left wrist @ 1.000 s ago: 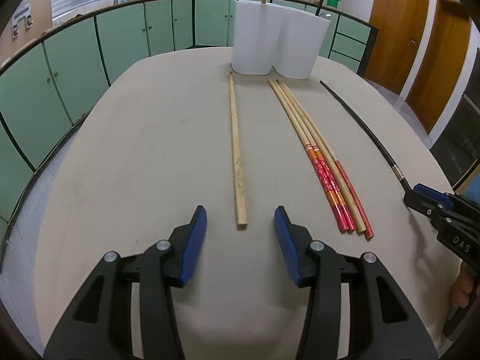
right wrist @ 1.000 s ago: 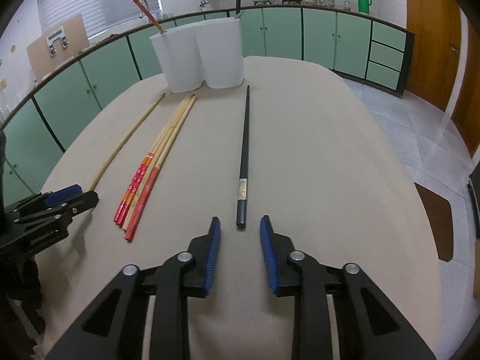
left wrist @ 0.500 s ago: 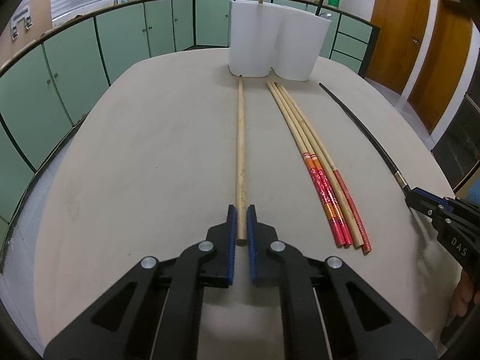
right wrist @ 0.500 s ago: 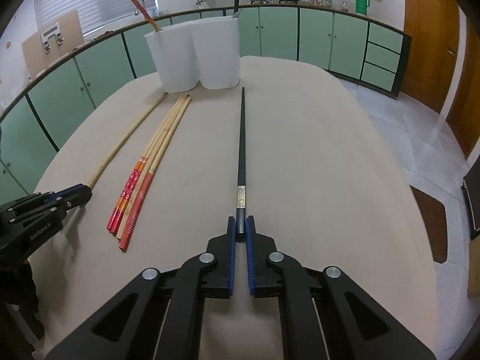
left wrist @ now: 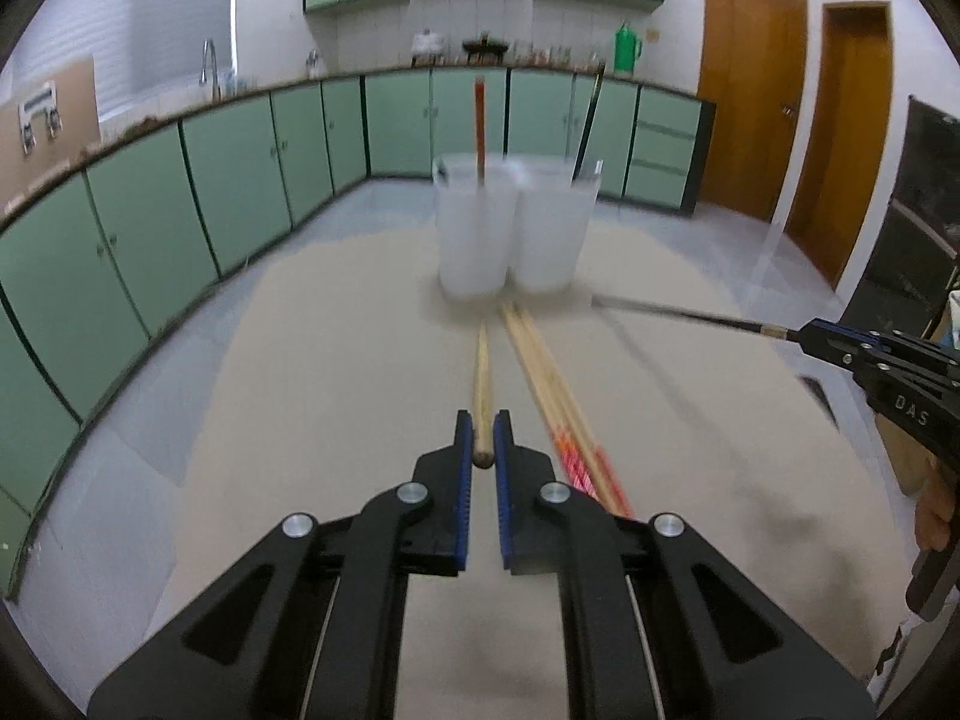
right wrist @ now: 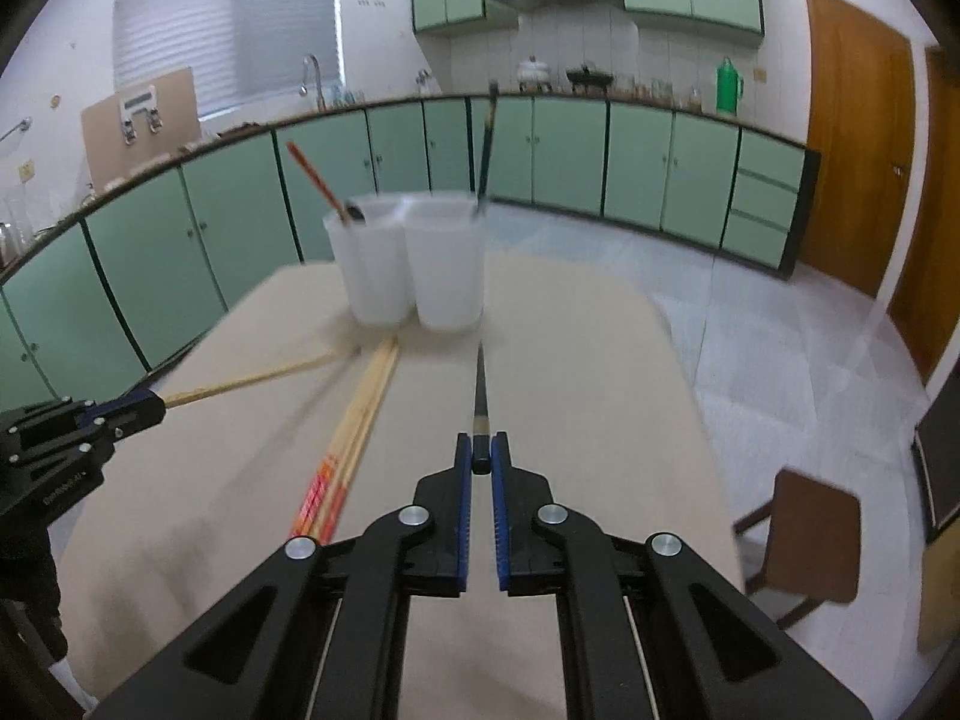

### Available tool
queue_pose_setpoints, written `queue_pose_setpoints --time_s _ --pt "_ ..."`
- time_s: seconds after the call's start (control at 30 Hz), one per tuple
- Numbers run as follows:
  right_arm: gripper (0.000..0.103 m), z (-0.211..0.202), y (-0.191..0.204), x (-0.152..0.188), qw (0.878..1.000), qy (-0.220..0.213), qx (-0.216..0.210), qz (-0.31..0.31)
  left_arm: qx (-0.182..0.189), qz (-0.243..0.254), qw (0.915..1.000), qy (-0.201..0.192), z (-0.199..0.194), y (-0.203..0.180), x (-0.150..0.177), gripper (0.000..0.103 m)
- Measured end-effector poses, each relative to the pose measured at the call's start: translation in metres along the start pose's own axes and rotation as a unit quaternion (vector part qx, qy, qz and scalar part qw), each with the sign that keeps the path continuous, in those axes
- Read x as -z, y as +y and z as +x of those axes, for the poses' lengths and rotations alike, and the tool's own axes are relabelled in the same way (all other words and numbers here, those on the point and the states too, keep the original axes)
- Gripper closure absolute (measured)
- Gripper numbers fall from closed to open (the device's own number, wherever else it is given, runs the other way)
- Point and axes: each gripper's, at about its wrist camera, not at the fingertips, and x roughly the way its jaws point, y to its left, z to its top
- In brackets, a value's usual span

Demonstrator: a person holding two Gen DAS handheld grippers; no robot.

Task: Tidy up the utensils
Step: 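Lift both chopsticks and carry them over the white holder, then lower both chopsticks into the holder and open both tools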

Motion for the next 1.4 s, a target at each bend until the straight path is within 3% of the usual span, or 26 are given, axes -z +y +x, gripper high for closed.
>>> queue_pose_setpoints --time_s 0.27,0.67,0.97,1.2,1.4 --pt "0.097 -0.02 0.002 -0.055 0.999 -0.043 -0.01 -0.022 0.015 0.013 0.9977 -0.064 -0.024 -0.003 -0.051 0.097" --pt "0.097 -0.008 0.011 -0.126 0.997 -0.053 -0.04 -0.044 0.045 0.007 0.9939 -0.1 -0.017 -0.007 -0.107 0.097" --pt "0.097 -0.02 0.014 -0.183 0.992 -0.097 -0.057 -0.053 0.061 0.017 0.9864 -0.152 -0.031 -0.019 -0.151 0.097" --pt "0.097 -0.02 0.019 -0.237 0.987 -0.142 -0.066 -0.047 0.05 0.021 0.9783 -0.2 -0.032 -0.031 -0.194 0.097" --pt "0.097 0.004 0.02 -0.271 0.985 -0.16 -0.058 -0.04 0.029 0.027 0.9749 -0.219 -0.009 -0.036 -0.228 0.097"
